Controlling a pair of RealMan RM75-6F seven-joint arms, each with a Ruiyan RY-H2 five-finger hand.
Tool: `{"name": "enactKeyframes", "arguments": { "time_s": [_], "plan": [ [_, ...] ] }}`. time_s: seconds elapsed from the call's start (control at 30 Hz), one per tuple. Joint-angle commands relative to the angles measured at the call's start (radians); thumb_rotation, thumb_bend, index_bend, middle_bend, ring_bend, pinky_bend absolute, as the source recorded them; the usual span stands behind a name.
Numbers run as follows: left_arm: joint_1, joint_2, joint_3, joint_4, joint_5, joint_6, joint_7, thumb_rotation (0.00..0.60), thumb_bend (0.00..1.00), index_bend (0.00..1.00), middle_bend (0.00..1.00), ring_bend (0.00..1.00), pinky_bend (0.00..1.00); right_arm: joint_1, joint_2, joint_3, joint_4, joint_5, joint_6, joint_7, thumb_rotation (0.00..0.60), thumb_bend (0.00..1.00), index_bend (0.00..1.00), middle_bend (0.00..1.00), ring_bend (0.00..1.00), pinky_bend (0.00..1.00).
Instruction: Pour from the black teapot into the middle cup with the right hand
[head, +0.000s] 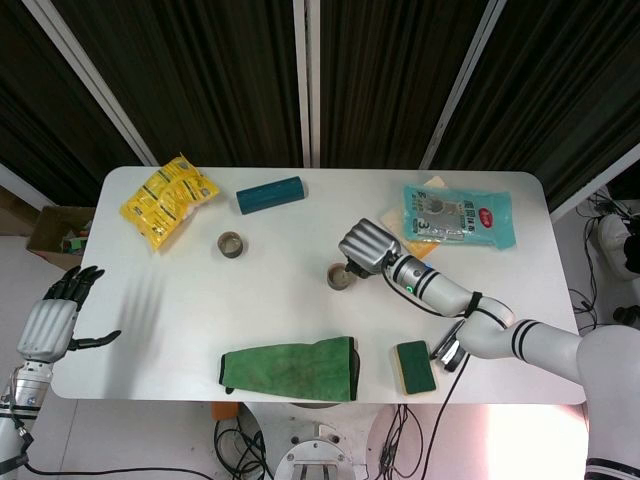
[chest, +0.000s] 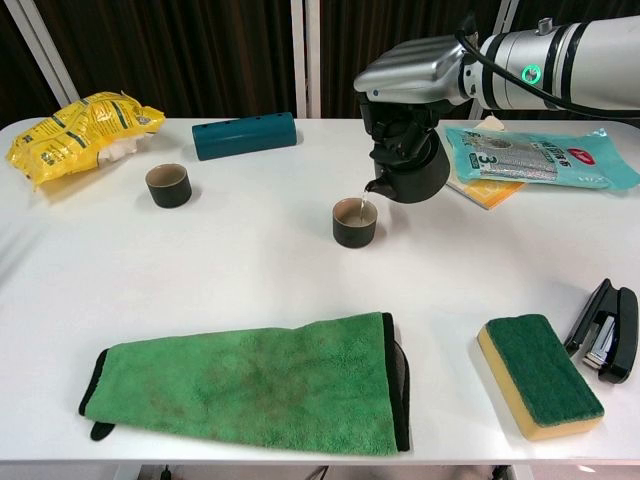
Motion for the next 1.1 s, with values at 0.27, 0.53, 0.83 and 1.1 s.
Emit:
{"name": "enactKeyframes", "arguments": {
  "time_s": [0.27,0.53,0.83,1.1],
  "plan": [
    [0.001,0.001,-0.001,0.005,0.000,0.002,-0.008,0.442,0.07,0.12,0.09,0.03,0.18,0.007,-0.007,0.007,-0.003,0.025,-0.011,-0.042,0.600,0.46,1.00,1.00,0.87,0.68],
    [0.003,-0.001,0.000,0.012,0.000,0.001,-0.014,0.438,0.07,0.12,0.09,0.03,0.18,0.011,-0.015,0.009,0.003,0.038,-0.013,-0.070,0.600,0.46,1.00,1.00,0.87,0.68],
    [0.004,-0.004,0.001,0.019,0.001,0.002,-0.019,0.443,0.06,0.12,0.09,0.03,0.18,0.015,-0.023,0.010,0.010,0.053,-0.020,-0.093,0.600,0.46,1.00,1.00,0.87,0.68],
    [0.007,-0.004,0.000,0.018,0.002,0.007,-0.019,0.438,0.06,0.12,0.09,0.03,0.18,0.018,-0.030,0.011,0.016,0.059,-0.020,-0.103,0.600,0.46,1.00,1.00,0.87,0.68]
  ]
}}
